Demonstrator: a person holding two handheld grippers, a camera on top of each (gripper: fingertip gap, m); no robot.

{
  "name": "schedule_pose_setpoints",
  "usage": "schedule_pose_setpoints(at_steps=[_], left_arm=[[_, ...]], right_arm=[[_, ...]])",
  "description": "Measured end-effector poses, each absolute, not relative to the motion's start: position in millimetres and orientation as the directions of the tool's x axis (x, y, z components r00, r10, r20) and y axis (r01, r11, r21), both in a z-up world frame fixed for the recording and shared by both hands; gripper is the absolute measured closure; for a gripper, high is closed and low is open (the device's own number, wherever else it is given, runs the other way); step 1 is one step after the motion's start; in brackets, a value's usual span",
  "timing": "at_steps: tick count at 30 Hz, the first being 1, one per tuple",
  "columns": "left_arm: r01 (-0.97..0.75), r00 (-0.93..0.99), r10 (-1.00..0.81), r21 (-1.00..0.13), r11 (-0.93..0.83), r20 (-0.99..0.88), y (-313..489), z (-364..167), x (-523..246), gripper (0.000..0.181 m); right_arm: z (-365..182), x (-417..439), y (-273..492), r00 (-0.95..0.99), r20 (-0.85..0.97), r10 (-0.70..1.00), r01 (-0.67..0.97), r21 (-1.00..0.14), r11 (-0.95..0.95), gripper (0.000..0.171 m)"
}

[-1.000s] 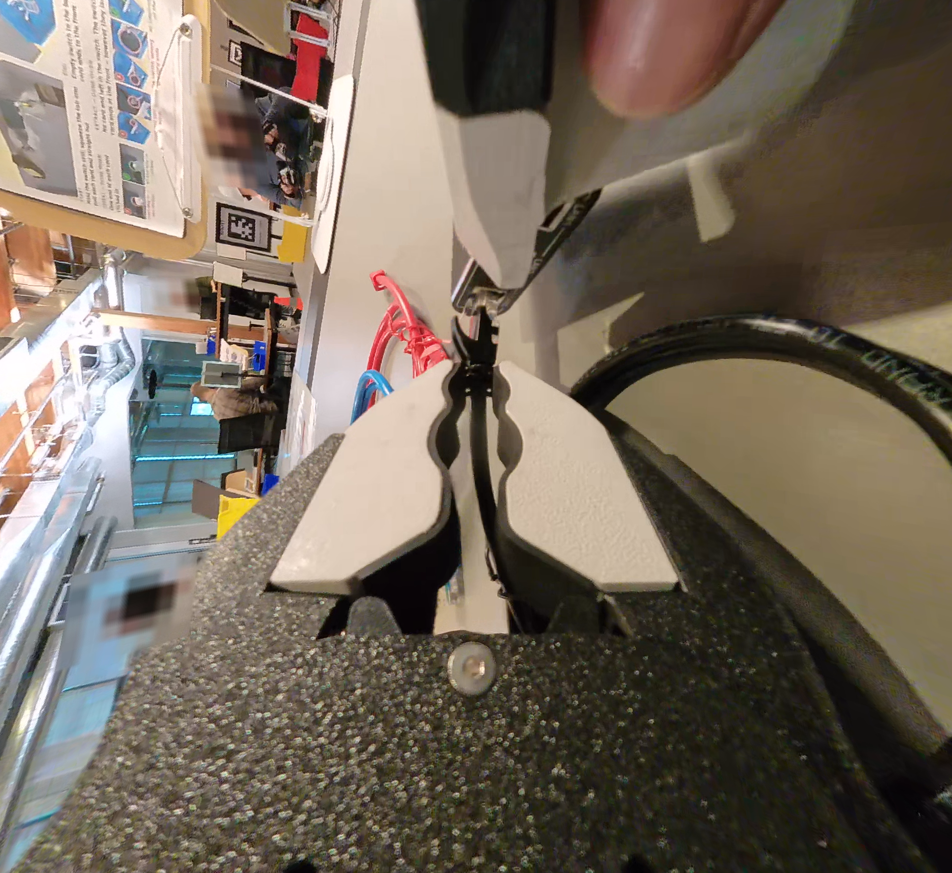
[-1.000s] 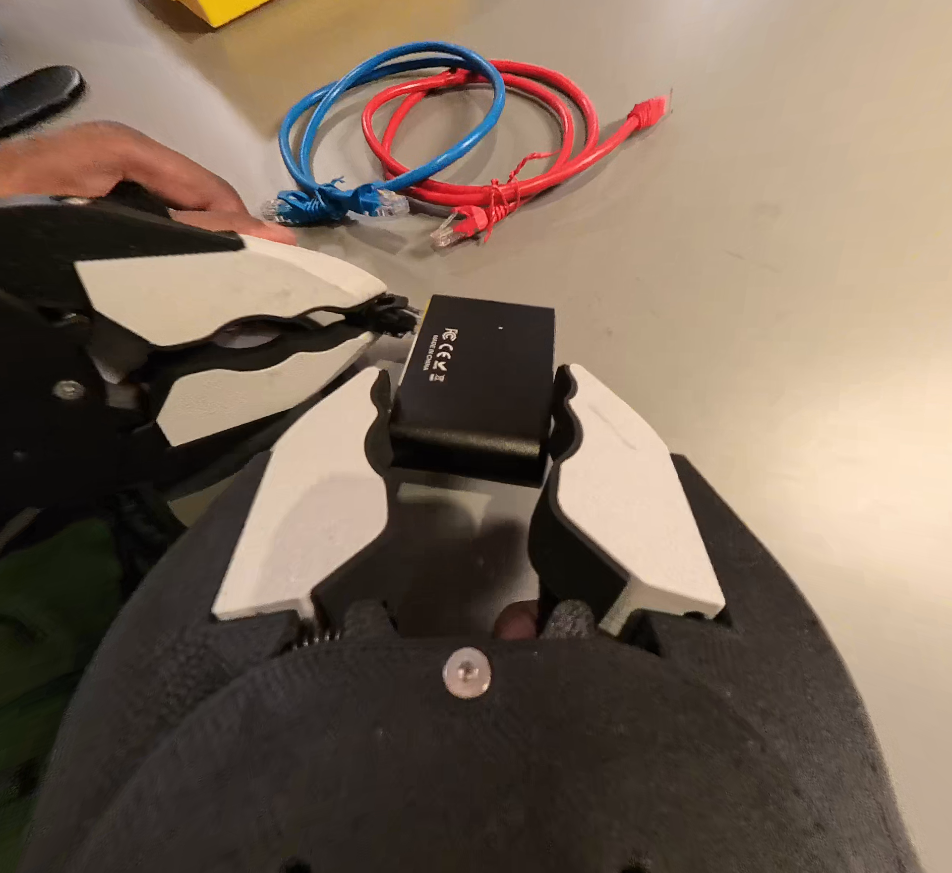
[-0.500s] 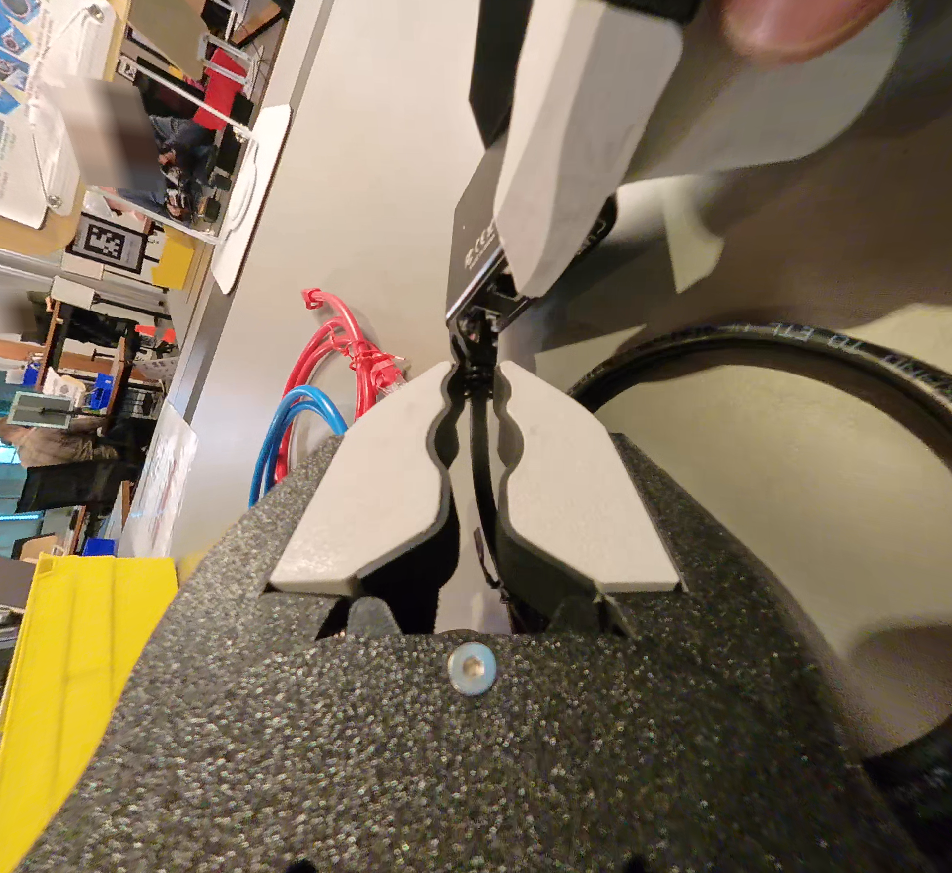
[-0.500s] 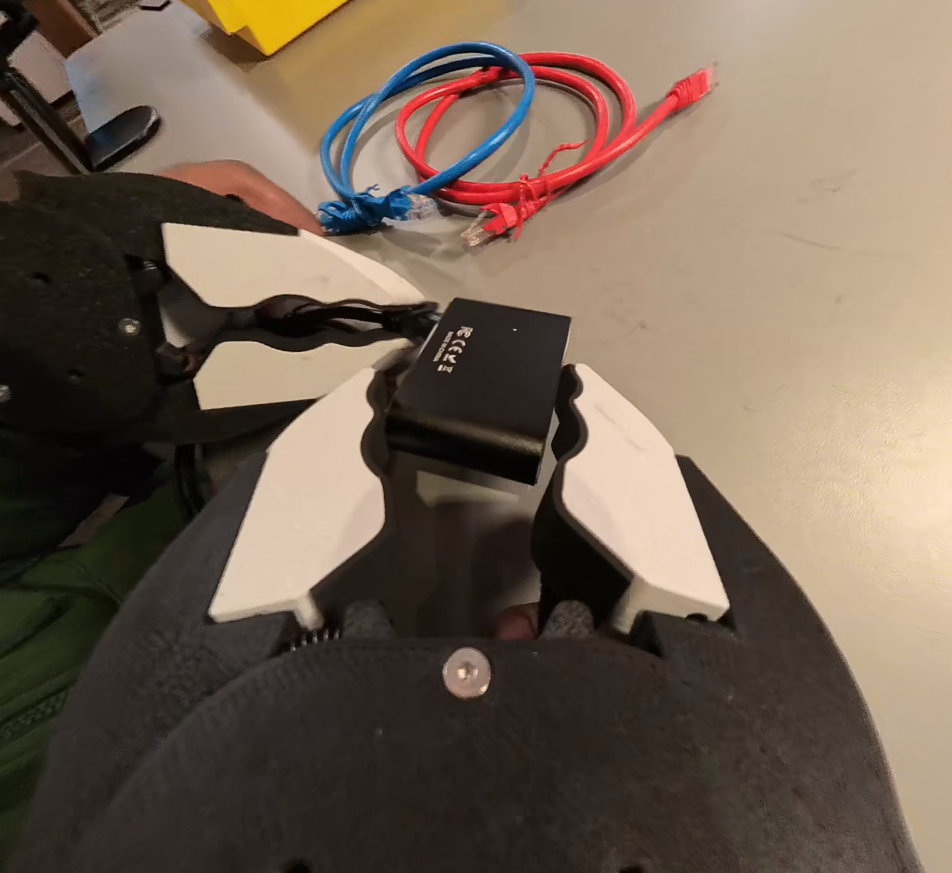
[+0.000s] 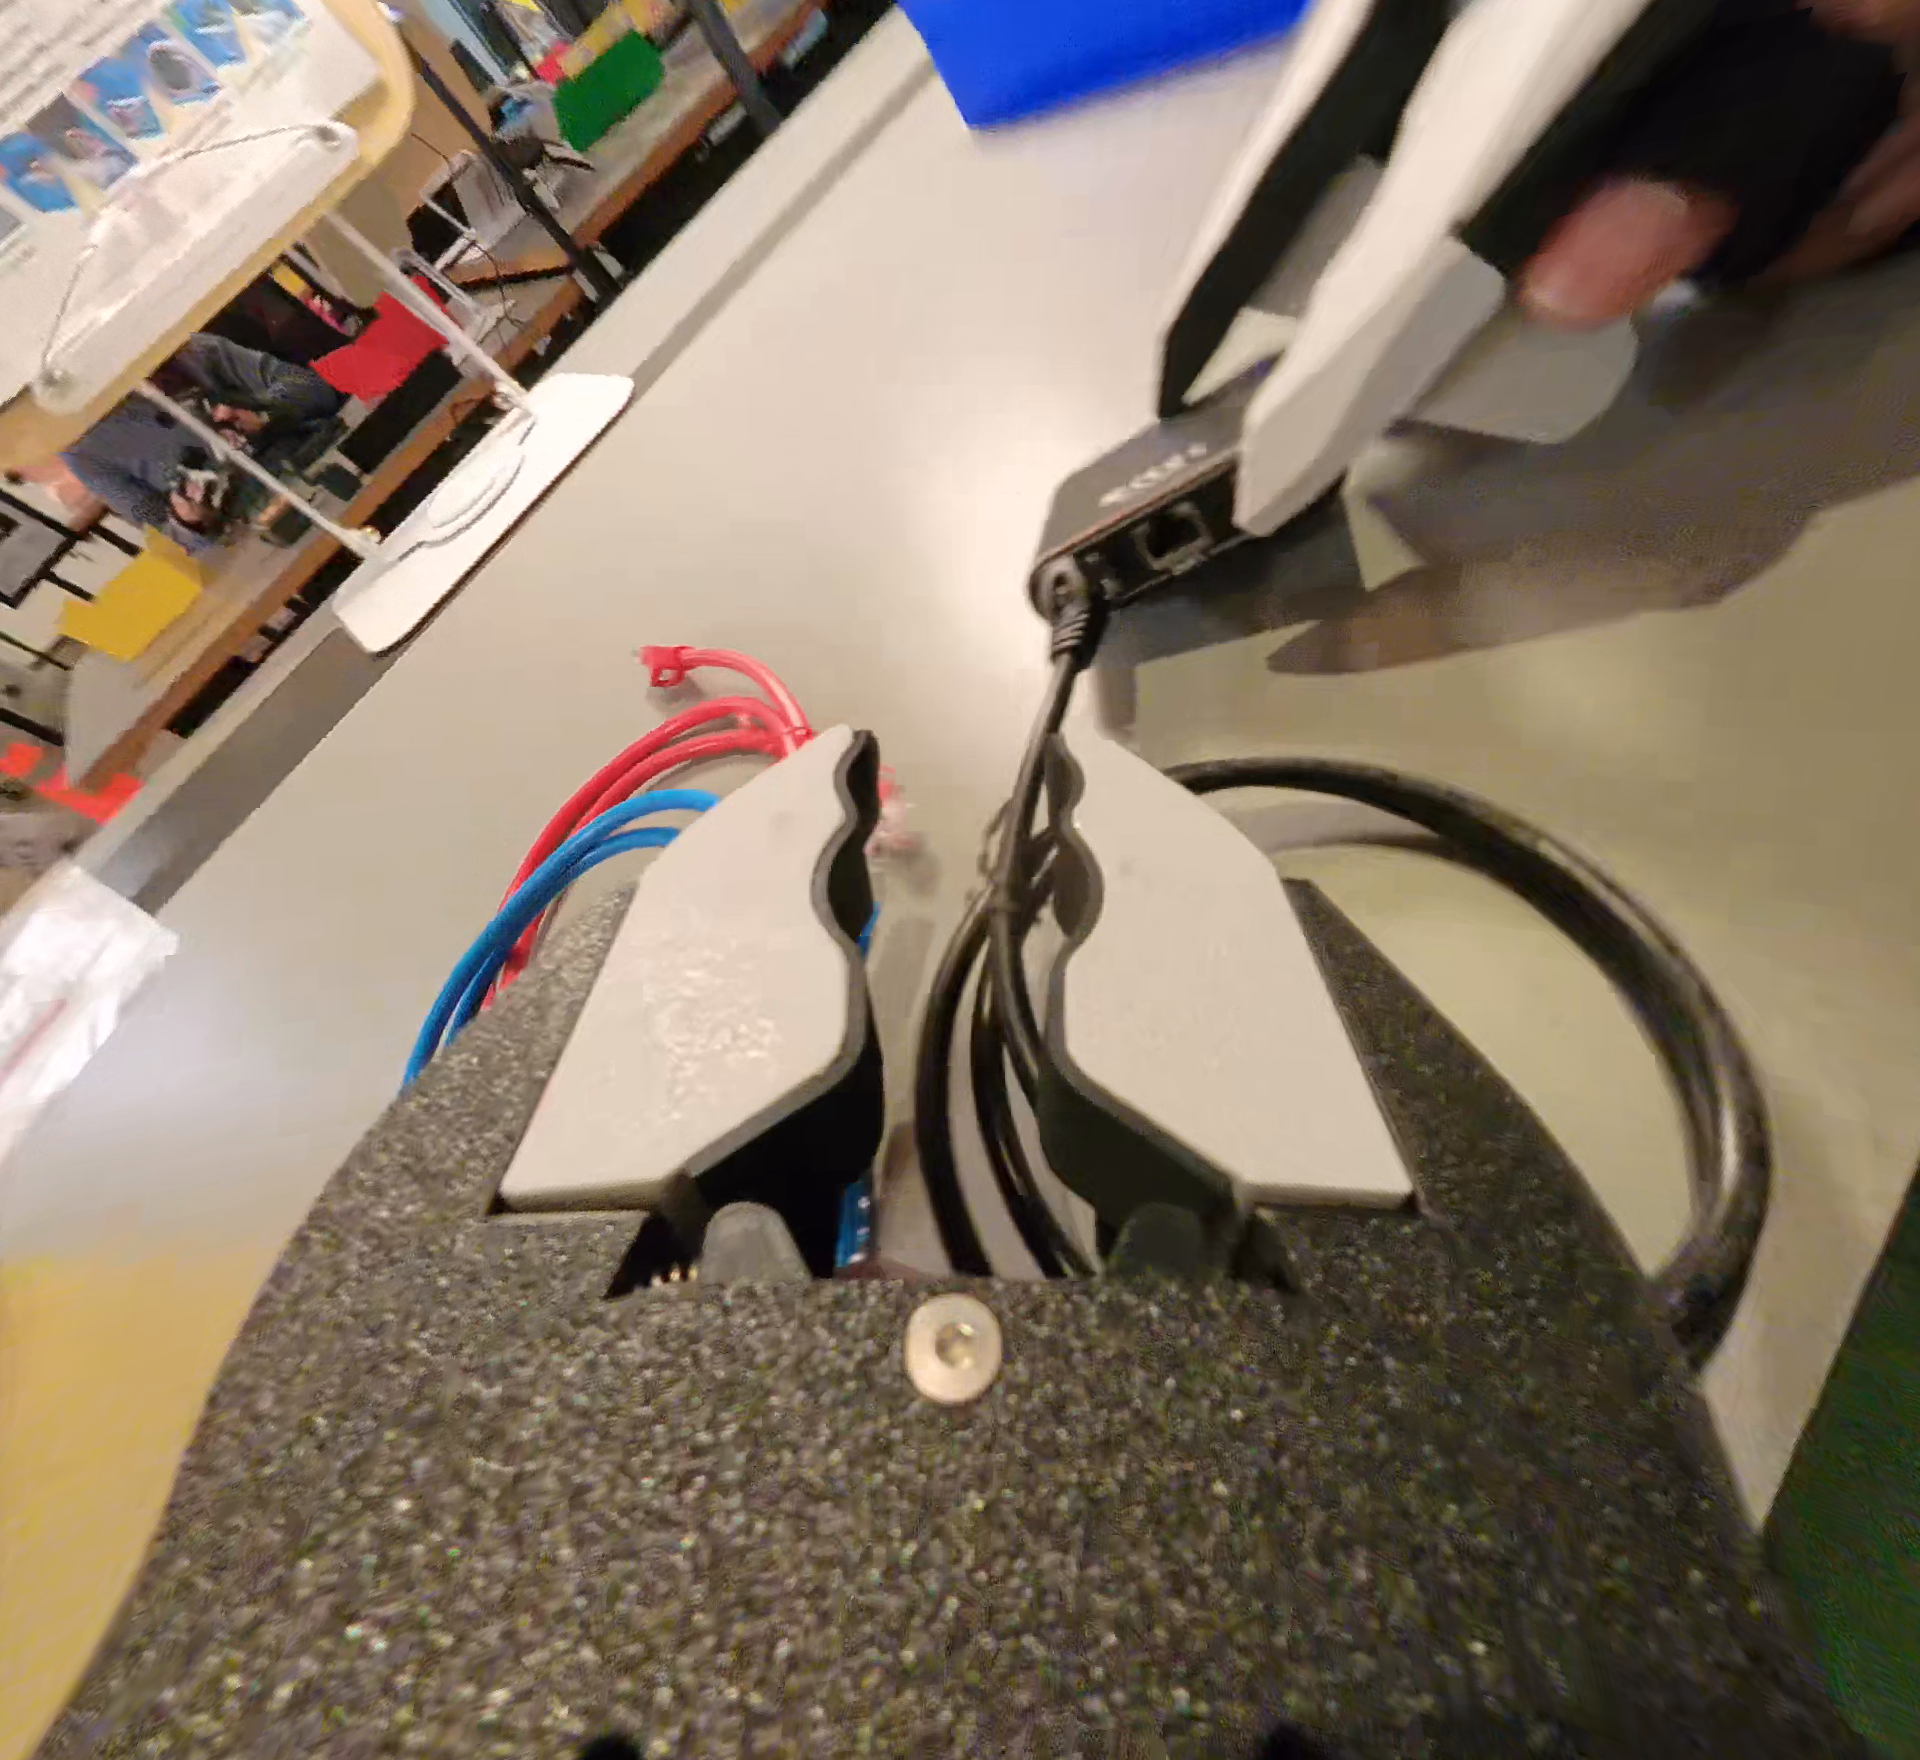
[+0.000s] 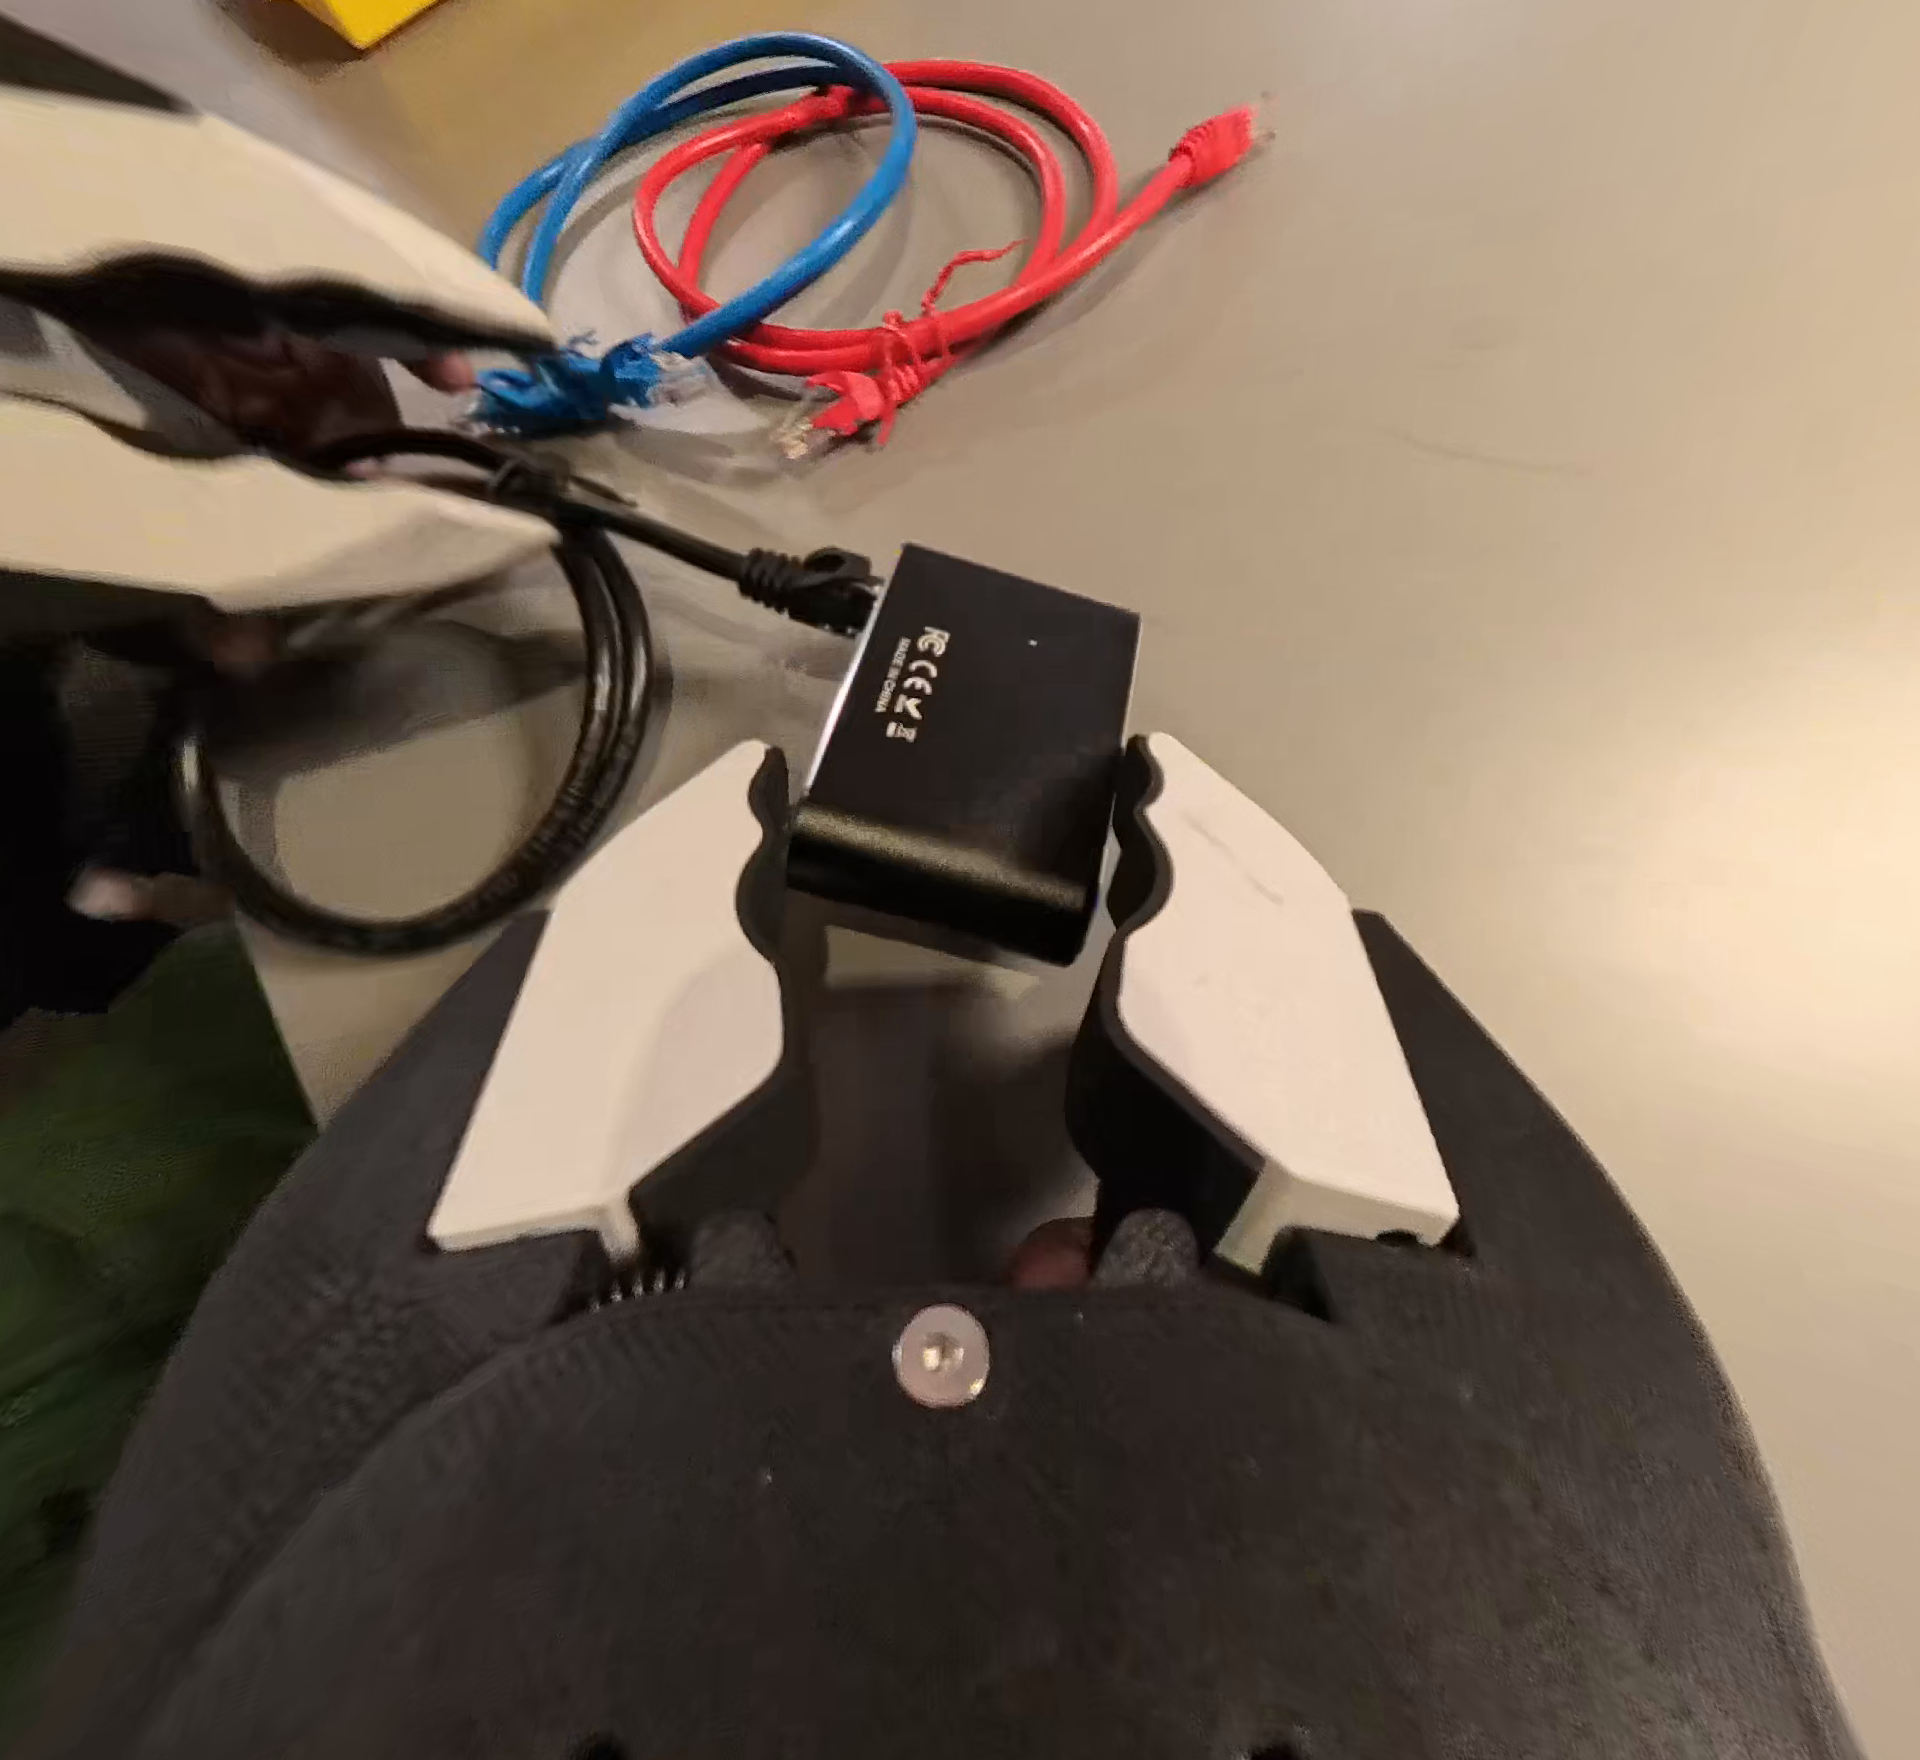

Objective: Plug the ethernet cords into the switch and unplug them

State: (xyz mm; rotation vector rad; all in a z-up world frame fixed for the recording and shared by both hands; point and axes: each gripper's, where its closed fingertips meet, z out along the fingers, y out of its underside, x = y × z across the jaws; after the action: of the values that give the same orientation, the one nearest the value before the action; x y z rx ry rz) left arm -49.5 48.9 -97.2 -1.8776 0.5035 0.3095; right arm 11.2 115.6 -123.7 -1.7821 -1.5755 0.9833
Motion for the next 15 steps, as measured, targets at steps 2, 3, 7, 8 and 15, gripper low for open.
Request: schedule_pose_setpoints(at_steps=[2, 3, 7, 8, 15], left_arm=[[-0.416, 0.908, -0.181, -0.869, -0.27, -0.378, 43.1, -89.0, -61.6, 0.145], [-0.392, 0.916, -0.198, -0.882, -0.262, -0.349, 39.6, -88.1, -63.9, 0.144], [-0.329, 0.93, -0.249, -0.916, -0.231, -0.271, 26.9, -82.6, -69.5, 0.14], [-0.3, 0.931, -0.28, -0.929, -0.218, -0.235, 23.0, -80.1, -66.6, 0.138], [-0.217, 0.922, -0.355, -0.964, -0.156, -0.151, -3.3, -62.4, -73.4, 0.146]], right_arm=[[-123.2, 11.8, 117.2, 0.041, -0.176, 0.983, 0.573, -0.802, -0.168, 0.11], [-123.8, 11.6, 117.2, 0.04, -0.179, 0.983, 0.576, -0.8, -0.169, 0.109], [-125.0, 11.7, 115.3, 0.024, -0.167, 0.986, 0.586, -0.796, -0.149, 0.109], [-125.4, 12.2, 115.9, 0.024, -0.162, 0.986, 0.589, -0.795, -0.145, 0.109], [-127.2, 30.3, 147.6, 0.085, -0.069, 0.994, 0.602, -0.791, -0.106, 0.122]])
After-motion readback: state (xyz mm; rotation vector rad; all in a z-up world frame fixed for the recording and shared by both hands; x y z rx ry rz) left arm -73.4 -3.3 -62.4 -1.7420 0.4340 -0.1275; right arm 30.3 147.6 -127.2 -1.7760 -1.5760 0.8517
